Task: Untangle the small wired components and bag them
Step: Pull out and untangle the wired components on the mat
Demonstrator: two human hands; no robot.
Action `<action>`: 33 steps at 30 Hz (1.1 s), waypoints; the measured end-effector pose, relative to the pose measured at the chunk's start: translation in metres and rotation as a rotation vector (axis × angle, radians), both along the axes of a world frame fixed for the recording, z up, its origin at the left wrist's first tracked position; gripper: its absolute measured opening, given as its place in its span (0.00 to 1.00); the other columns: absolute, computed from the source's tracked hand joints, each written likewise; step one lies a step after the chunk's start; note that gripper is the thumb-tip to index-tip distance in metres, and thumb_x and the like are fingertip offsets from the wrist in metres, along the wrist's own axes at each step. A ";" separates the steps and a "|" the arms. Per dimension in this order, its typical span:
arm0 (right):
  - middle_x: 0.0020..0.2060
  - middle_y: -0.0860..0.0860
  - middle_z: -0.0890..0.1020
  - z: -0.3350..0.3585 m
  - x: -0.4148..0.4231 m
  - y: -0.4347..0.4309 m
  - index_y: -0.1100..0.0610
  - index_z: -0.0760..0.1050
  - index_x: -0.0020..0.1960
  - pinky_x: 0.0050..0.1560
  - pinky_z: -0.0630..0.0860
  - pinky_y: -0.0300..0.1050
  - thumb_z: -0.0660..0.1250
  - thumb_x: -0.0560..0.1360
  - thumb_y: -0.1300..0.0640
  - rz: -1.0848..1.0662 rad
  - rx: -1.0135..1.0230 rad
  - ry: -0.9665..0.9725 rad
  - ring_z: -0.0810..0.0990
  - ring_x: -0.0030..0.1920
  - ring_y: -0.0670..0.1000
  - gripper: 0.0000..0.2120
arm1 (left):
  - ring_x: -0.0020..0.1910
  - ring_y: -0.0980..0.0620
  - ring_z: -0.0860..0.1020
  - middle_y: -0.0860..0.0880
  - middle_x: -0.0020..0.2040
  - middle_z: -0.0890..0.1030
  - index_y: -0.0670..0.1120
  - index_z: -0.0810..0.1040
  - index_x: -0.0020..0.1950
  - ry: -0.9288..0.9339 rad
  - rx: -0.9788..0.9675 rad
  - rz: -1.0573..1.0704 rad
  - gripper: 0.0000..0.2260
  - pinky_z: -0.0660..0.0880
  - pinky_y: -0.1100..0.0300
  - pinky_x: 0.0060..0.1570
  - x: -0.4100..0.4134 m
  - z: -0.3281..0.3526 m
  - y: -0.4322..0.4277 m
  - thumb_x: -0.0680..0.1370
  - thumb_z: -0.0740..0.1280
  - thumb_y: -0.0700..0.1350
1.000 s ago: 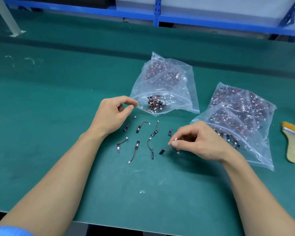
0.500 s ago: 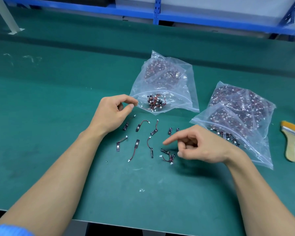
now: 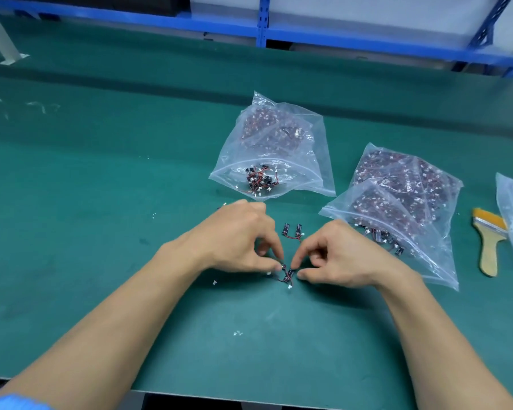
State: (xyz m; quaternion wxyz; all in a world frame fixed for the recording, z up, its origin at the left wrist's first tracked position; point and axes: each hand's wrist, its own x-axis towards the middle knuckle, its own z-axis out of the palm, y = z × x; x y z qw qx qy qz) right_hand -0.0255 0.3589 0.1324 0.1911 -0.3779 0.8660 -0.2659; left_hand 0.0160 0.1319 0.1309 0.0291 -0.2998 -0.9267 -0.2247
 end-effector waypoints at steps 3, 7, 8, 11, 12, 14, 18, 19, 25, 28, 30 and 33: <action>0.20 0.45 0.69 -0.001 0.001 0.000 0.47 0.84 0.42 0.31 0.65 0.31 0.76 0.68 0.56 -0.001 -0.007 0.010 0.65 0.25 0.45 0.05 | 0.42 0.60 0.66 0.60 0.34 0.74 0.62 0.85 0.47 -0.035 -0.097 -0.019 0.08 0.57 0.69 0.43 -0.002 -0.002 0.006 0.72 0.73 0.63; 0.20 0.45 0.68 -0.002 0.000 -0.001 0.46 0.84 0.41 0.31 0.64 0.31 0.77 0.69 0.54 -0.004 -0.017 0.002 0.64 0.25 0.46 0.04 | 0.42 0.62 0.66 0.59 0.36 0.78 0.60 0.85 0.45 -0.066 -0.070 0.002 0.03 0.60 0.66 0.43 -0.004 -0.005 0.004 0.74 0.73 0.57; 0.20 0.45 0.68 -0.002 0.000 0.000 0.46 0.84 0.41 0.31 0.64 0.32 0.77 0.69 0.54 -0.006 -0.019 0.000 0.64 0.25 0.46 0.04 | 0.42 0.63 0.67 0.59 0.36 0.79 0.59 0.85 0.44 -0.076 -0.048 0.012 0.03 0.64 0.63 0.45 -0.004 -0.005 0.003 0.74 0.73 0.55; 0.21 0.46 0.68 -0.003 0.000 -0.001 0.46 0.84 0.42 0.31 0.64 0.33 0.78 0.69 0.51 -0.005 -0.017 0.001 0.65 0.25 0.46 0.04 | 0.41 0.63 0.71 0.59 0.35 0.79 0.55 0.85 0.42 -0.104 0.088 0.060 0.01 0.72 0.56 0.46 -0.003 -0.005 0.001 0.74 0.75 0.50; 0.21 0.45 0.69 -0.003 0.000 -0.002 0.46 0.84 0.42 0.32 0.65 0.34 0.78 0.69 0.50 -0.007 -0.013 0.002 0.66 0.25 0.46 0.04 | 0.41 0.61 0.73 0.59 0.35 0.80 0.55 0.85 0.42 -0.110 0.128 0.075 0.01 0.73 0.56 0.46 -0.003 -0.005 0.000 0.73 0.75 0.49; 0.21 0.45 0.70 -0.001 0.001 -0.003 0.46 0.85 0.42 0.32 0.65 0.35 0.78 0.69 0.48 -0.009 0.005 0.013 0.68 0.26 0.46 0.04 | 0.41 0.58 0.76 0.59 0.36 0.81 0.54 0.84 0.41 -0.112 0.189 0.092 0.01 0.75 0.55 0.47 -0.002 -0.005 -0.003 0.73 0.75 0.49; 0.21 0.43 0.71 0.002 0.002 -0.003 0.45 0.84 0.40 0.32 0.63 0.36 0.76 0.70 0.49 0.009 0.052 0.086 0.70 0.27 0.46 0.02 | 0.34 0.53 0.76 0.58 0.36 0.83 0.55 0.83 0.39 -0.113 0.279 0.167 0.01 0.74 0.56 0.38 -0.001 -0.006 -0.005 0.71 0.72 0.50; 0.21 0.44 0.71 0.002 0.003 -0.003 0.46 0.84 0.39 0.32 0.63 0.35 0.76 0.70 0.50 0.004 0.064 0.105 0.70 0.27 0.46 0.02 | 0.31 0.53 0.73 0.58 0.36 0.82 0.55 0.82 0.38 -0.118 0.291 0.184 0.02 0.71 0.59 0.34 -0.001 -0.006 -0.005 0.71 0.72 0.50; 0.23 0.40 0.74 0.004 0.007 -0.008 0.47 0.78 0.33 0.34 0.67 0.41 0.75 0.68 0.41 -0.018 0.141 0.139 0.73 0.30 0.43 0.13 | 0.28 0.55 0.68 0.59 0.33 0.81 0.58 0.78 0.33 -0.164 0.301 0.232 0.07 0.62 0.69 0.30 0.005 -0.001 -0.002 0.70 0.72 0.50; 0.24 0.38 0.75 0.004 0.006 -0.008 0.48 0.76 0.31 0.36 0.71 0.43 0.74 0.69 0.43 -0.027 0.162 0.129 0.73 0.31 0.43 0.14 | 0.35 0.52 0.76 0.57 0.35 0.82 0.55 0.80 0.33 -0.200 0.284 0.277 0.04 0.70 0.61 0.36 0.007 0.000 0.001 0.69 0.70 0.52; 0.23 0.39 0.75 0.003 0.004 -0.005 0.48 0.76 0.30 0.36 0.68 0.40 0.74 0.69 0.45 -0.040 0.185 0.139 0.73 0.30 0.43 0.13 | 0.37 0.52 0.78 0.56 0.34 0.82 0.53 0.81 0.34 -0.216 0.271 0.282 0.05 0.74 0.58 0.40 0.008 0.000 0.004 0.68 0.69 0.52; 0.23 0.40 0.75 0.002 0.002 -0.001 0.50 0.76 0.30 0.36 0.70 0.40 0.73 0.68 0.48 -0.062 0.209 0.159 0.73 0.29 0.44 0.12 | 0.37 0.51 0.78 0.55 0.32 0.81 0.51 0.81 0.34 -0.219 0.226 0.276 0.07 0.76 0.56 0.44 0.009 0.000 0.008 0.68 0.68 0.52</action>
